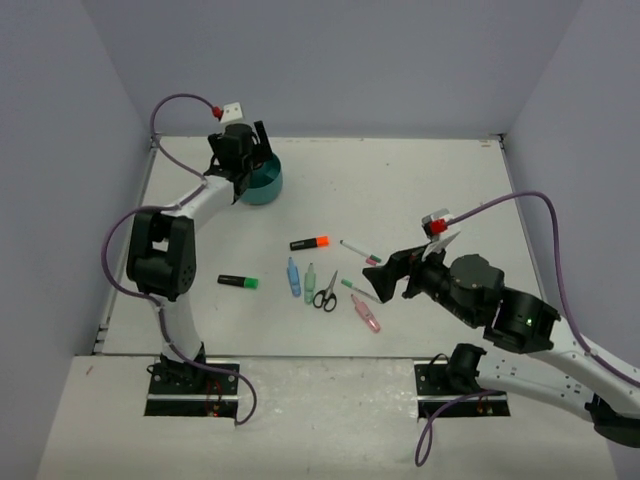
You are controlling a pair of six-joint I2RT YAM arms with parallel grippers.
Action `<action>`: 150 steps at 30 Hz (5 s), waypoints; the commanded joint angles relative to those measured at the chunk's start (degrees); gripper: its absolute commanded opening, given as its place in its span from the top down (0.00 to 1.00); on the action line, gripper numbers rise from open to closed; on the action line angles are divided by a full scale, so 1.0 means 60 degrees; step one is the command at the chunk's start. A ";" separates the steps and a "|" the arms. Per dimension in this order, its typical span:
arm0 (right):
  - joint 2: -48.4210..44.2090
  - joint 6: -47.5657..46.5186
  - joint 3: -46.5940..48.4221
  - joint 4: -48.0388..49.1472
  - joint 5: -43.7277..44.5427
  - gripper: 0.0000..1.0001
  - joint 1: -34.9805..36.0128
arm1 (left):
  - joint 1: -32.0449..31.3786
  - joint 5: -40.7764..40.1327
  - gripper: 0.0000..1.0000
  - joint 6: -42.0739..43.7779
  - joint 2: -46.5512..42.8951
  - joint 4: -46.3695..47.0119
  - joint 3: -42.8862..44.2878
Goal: Sort the stationery into containers
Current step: Place the stationery in the storage box, then pick up the pen from the center of the board, then close the pen cap on the pen.
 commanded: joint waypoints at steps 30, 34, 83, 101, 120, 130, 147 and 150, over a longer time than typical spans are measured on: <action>0.8676 0.0858 -0.0148 -0.1321 -0.1836 0.44 -0.0873 | -0.0110 0.3355 0.00 -0.0034 -1.1539 -0.5985 -0.5551; 0.8891 0.1049 -0.0195 -0.1315 -0.1598 0.44 -0.0812 | -0.0110 0.3322 0.00 0.0016 -1.1744 -0.5800 -0.5975; 0.4989 0.1904 0.1080 0.0558 0.0403 1.00 0.1781 | -0.4694 0.6689 1.00 -0.4784 -0.8919 0.4160 -0.9135; 0.5926 0.2494 -0.0441 0.1261 -0.0511 0.85 0.2352 | -0.4677 0.3992 1.00 -0.4879 -1.0773 0.2111 -0.8294; 0.2017 0.3495 -0.2092 0.4454 -0.5158 0.40 -0.0418 | -0.4665 0.6632 1.00 -0.5430 -0.9866 0.5407 -0.9401; 0.2536 0.3907 -0.2053 0.5339 -0.5930 0.52 -0.0826 | -0.4680 0.6971 1.00 -0.5853 -0.9636 0.6171 -0.9590; 0.3265 0.4176 -0.1390 0.6127 -0.6116 0.84 -0.1354 | -0.4783 0.7457 1.00 -0.5932 -0.9336 0.6590 -0.9899; 0.3279 0.4203 -0.1578 0.6282 -0.6204 0.96 -0.1369 | -0.4788 0.7398 1.00 -0.5716 -0.9421 0.6253 -0.9767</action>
